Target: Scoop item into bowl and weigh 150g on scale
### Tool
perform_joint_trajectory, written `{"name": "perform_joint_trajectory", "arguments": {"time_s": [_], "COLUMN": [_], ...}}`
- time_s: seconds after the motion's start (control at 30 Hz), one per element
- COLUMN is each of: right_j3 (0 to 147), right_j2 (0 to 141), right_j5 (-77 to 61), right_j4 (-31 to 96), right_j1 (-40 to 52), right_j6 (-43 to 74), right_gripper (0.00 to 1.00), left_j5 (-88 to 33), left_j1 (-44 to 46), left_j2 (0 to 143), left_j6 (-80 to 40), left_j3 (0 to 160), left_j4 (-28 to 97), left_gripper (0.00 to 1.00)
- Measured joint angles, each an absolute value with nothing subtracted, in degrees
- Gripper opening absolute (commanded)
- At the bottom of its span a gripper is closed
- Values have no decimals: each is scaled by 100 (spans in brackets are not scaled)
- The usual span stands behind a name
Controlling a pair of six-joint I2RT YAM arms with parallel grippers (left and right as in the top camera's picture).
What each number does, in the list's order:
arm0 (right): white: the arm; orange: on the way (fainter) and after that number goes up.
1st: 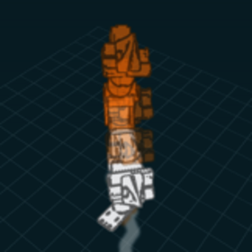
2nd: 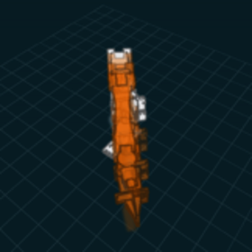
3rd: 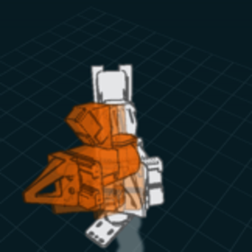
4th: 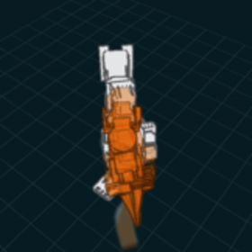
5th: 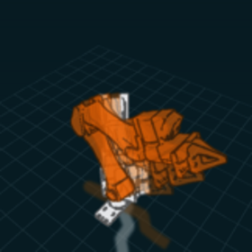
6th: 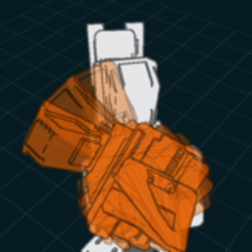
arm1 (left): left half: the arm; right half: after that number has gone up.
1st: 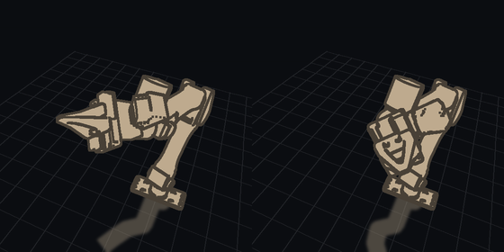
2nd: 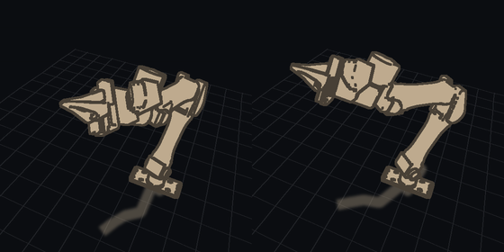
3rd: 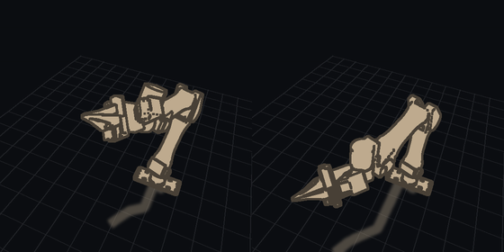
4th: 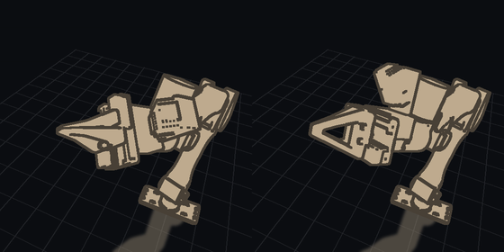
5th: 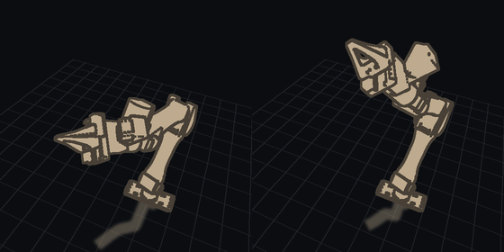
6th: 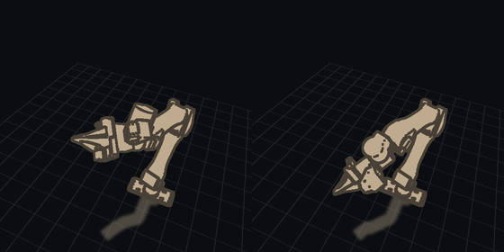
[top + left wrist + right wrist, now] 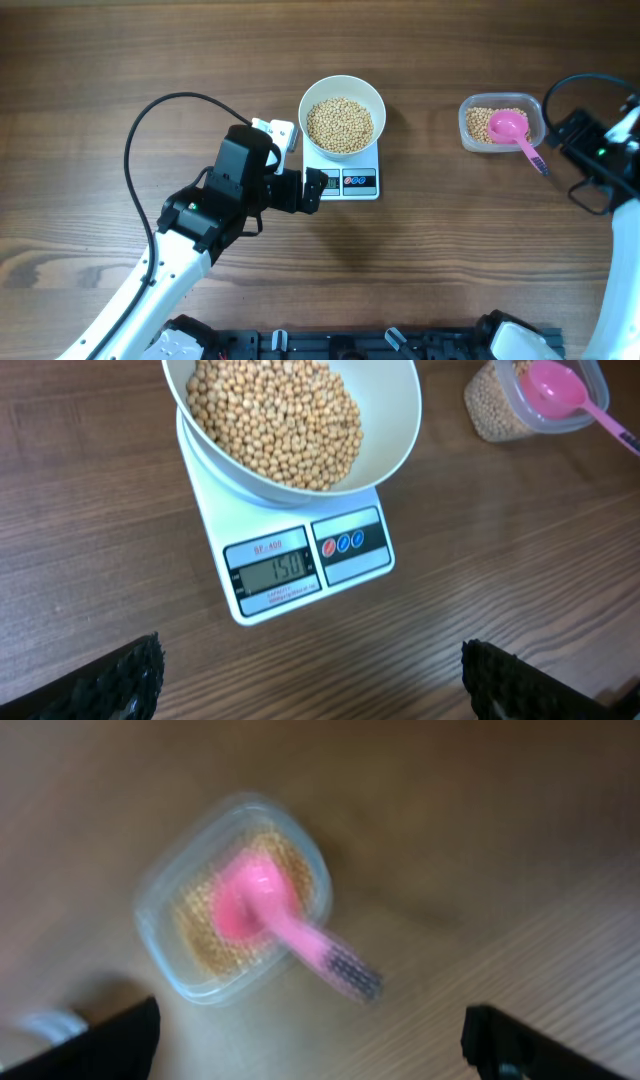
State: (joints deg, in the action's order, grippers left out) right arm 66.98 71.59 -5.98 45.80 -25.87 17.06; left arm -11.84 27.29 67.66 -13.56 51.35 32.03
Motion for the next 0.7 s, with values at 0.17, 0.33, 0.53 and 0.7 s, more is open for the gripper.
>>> {"name": "perform_joint_trajectory", "arguments": {"time_s": [0.17,0.33,0.53,0.7], "right_j3": [6722,6722,6722,6722], "right_j2": [6847,7013,7041,7041], "right_j5": [-567,-489,-484,-484], "right_j4": [3503,3208,3208,3258], "right_j1": [-2587,-2587,-2587,-2587], "right_j6": [1367,1308,1310,1310], "right_gripper": [100,100,100,100], "left_j5": [-1186,-1186,-1186,-1186], "left_j1": [2729,2729,2729,2729], "left_j2": [6766,6766,6766,6766], "left_j6": [-1356,-1356,-1356,-1356], "left_j3": [5135,5135,5135,5135], "left_j4": [3208,3210,3208,3208], "left_gripper": [100,100,100,100]}}
